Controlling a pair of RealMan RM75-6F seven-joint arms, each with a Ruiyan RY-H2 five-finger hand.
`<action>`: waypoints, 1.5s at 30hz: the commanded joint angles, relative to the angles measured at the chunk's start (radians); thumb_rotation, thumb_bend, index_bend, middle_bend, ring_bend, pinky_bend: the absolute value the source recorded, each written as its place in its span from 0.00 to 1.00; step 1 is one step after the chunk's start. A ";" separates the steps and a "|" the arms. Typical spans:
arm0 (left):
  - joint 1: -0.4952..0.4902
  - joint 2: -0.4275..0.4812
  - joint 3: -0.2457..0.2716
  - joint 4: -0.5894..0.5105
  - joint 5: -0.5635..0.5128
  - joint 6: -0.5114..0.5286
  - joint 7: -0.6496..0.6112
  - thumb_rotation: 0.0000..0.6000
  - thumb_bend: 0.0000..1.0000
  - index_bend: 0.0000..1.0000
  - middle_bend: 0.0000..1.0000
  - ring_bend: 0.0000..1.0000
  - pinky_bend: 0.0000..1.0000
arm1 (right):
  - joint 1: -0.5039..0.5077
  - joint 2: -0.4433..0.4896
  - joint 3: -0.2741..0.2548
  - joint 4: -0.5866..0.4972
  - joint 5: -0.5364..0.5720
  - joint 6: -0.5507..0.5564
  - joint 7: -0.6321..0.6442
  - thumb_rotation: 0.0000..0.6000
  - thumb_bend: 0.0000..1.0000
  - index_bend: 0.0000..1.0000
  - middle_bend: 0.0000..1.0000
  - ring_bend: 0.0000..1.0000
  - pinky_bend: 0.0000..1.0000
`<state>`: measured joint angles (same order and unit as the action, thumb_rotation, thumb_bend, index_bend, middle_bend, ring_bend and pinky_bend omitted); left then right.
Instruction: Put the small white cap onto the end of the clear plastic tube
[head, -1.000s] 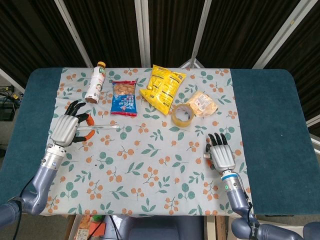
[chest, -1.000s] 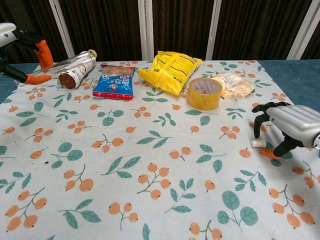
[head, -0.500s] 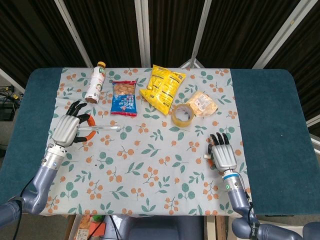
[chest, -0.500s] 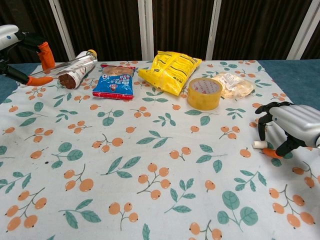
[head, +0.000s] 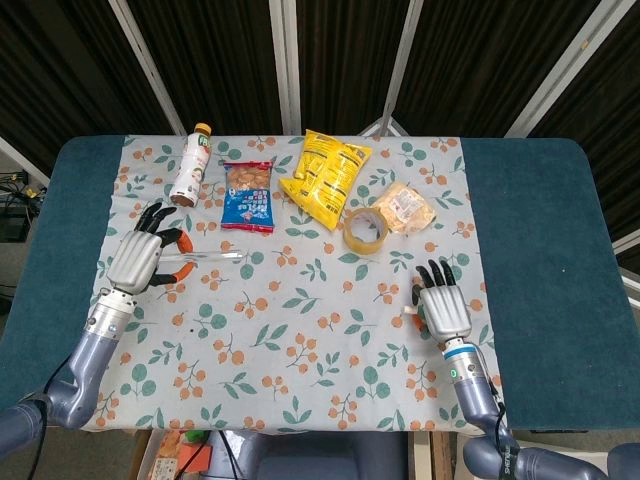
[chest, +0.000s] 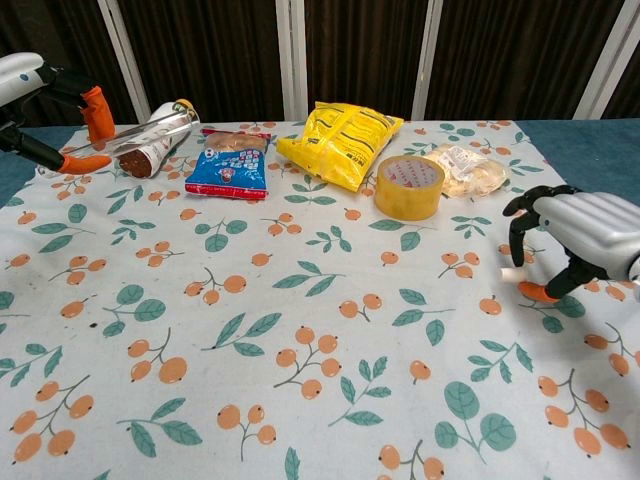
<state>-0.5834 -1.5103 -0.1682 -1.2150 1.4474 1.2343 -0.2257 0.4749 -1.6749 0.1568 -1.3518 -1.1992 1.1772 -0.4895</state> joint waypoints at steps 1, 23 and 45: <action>-0.007 -0.006 -0.005 -0.006 -0.006 -0.008 0.005 1.00 0.53 0.75 0.55 0.12 0.00 | 0.017 0.016 0.010 0.015 -0.054 0.031 0.012 1.00 0.35 0.63 0.19 0.03 0.00; -0.139 -0.218 -0.151 -0.019 -0.188 -0.109 0.135 1.00 0.54 0.75 0.55 0.12 0.00 | 0.215 0.107 0.136 0.102 -0.245 0.068 0.018 1.00 0.35 0.65 0.20 0.04 0.00; -0.186 -0.312 -0.209 -0.022 -0.288 -0.106 0.229 1.00 0.54 0.75 0.55 0.12 0.01 | 0.354 0.075 0.146 0.234 -0.377 0.129 -0.004 1.00 0.35 0.65 0.20 0.04 0.00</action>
<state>-0.7679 -1.8201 -0.3758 -1.2369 1.1617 1.1289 0.0010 0.8258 -1.5972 0.3057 -1.1216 -1.5723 1.3039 -0.4926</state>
